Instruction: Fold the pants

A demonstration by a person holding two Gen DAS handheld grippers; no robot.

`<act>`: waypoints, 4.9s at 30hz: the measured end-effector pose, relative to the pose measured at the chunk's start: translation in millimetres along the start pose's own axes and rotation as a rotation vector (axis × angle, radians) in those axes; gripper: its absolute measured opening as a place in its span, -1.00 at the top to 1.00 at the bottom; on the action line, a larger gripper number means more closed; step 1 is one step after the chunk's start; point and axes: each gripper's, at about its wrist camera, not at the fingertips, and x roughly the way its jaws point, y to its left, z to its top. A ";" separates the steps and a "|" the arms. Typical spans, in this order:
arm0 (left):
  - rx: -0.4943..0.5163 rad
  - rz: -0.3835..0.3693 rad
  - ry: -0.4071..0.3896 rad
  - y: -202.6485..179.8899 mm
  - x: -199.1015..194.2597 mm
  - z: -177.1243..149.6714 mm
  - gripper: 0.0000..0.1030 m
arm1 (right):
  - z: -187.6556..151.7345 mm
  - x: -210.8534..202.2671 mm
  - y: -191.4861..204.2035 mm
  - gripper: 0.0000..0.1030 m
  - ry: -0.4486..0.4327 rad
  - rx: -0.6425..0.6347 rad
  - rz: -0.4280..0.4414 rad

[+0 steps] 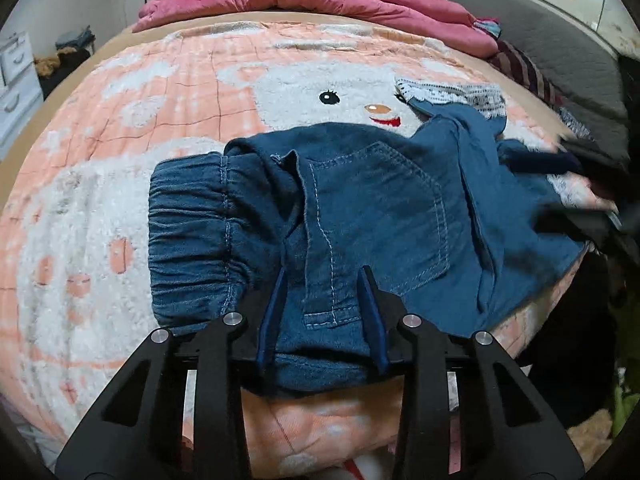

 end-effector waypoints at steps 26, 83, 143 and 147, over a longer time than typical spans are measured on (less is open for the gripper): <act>0.061 -0.275 0.008 -97.4 28.8 50.3 0.03 | 46.0 50.4 -187.1 -0.36 0.230 0.284 -0.399; 0.414 -0.380 0.057 -156.5 43.2 11.2 0.76 | -205.3 -164.3 -152.8 0.37 -0.136 0.936 -0.324; -0.140 -0.443 0.173 -58.3 136.6 143.3 0.86 | -112.0 -119.6 -255.1 0.60 -0.092 0.566 -0.246; -0.067 -0.358 0.088 -76.3 115.4 163.8 0.85 | -88.6 -133.5 -261.2 0.60 -0.127 0.498 -0.312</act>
